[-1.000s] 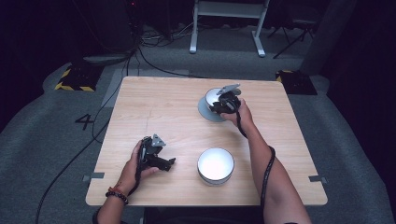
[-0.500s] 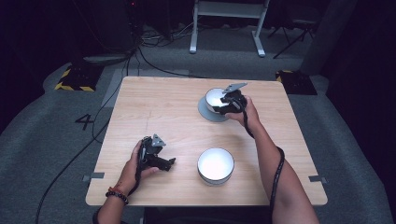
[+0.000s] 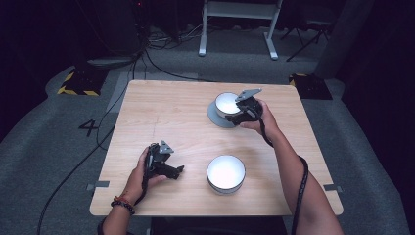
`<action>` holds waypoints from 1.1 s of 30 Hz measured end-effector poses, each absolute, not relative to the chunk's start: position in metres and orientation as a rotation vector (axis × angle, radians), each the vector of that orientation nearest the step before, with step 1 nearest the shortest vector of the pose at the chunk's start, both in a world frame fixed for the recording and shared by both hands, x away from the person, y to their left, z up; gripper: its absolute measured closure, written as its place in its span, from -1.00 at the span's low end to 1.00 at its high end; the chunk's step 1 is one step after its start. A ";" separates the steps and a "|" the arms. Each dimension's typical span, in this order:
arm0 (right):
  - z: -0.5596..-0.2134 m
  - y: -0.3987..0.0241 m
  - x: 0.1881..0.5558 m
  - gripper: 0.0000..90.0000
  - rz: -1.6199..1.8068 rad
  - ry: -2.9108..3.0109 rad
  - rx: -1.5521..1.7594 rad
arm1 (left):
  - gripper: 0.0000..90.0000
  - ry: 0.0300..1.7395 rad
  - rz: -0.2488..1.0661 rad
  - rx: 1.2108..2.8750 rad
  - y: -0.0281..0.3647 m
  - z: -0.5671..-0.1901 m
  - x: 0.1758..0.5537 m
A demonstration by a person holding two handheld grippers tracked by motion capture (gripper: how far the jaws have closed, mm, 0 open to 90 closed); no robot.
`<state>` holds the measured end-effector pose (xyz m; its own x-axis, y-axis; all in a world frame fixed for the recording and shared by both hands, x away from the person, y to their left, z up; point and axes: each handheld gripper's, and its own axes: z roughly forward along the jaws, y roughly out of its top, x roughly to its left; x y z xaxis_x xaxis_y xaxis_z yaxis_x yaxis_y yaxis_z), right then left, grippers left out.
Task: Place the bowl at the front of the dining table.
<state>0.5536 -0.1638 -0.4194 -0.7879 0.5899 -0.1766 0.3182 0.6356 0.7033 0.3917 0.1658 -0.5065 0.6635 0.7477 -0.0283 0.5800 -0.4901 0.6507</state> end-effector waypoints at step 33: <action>-0.409 -0.196 0.493 -0.44 0.913 2.486 0.593 | -0.99 1.028 0.344 2.236 0.165 -0.507 0.391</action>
